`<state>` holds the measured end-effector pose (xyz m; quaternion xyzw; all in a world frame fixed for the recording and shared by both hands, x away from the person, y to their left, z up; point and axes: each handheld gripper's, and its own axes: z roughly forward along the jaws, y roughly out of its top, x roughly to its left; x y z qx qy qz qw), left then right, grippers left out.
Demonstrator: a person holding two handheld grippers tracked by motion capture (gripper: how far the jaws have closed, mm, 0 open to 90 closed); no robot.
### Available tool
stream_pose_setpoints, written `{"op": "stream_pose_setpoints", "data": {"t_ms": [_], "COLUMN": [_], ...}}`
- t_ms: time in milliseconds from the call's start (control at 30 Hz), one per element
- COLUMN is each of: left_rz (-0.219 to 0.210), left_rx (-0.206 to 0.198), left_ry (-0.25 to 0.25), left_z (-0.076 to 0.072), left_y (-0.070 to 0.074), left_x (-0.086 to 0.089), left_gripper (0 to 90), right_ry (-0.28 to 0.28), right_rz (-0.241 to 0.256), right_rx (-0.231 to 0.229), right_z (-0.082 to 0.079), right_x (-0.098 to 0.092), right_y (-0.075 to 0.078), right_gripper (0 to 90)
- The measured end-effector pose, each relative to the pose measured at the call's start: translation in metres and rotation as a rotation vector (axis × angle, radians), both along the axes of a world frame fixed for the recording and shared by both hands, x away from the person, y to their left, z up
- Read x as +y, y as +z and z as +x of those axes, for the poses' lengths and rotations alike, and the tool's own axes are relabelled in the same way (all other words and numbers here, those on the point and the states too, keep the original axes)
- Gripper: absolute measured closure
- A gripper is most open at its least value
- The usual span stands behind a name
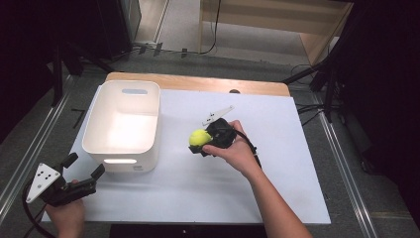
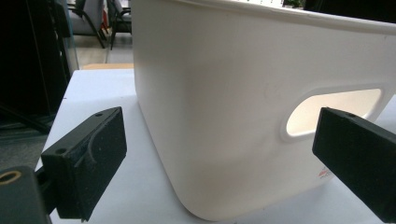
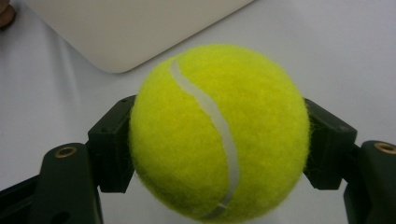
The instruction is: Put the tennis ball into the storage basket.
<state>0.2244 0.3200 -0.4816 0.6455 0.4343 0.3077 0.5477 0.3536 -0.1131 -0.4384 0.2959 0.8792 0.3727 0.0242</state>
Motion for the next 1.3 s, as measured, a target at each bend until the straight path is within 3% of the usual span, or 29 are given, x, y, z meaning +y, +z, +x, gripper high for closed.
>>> {"op": "stream_pose_setpoints", "data": {"t_ms": [1300], "left_rz": [-0.002], "left_rx": [0.001], "left_ry": [-0.004], "left_z": [0.0], "left_y": [0.0], "left_x": [0.0], "left_gripper": [2.9], "right_ry": [0.055], "right_rz": [0.026], "right_rx": [-0.041], "right_z": [0.01], "right_x": [0.031], "right_y": [0.026], "right_gripper": [24.0]}}
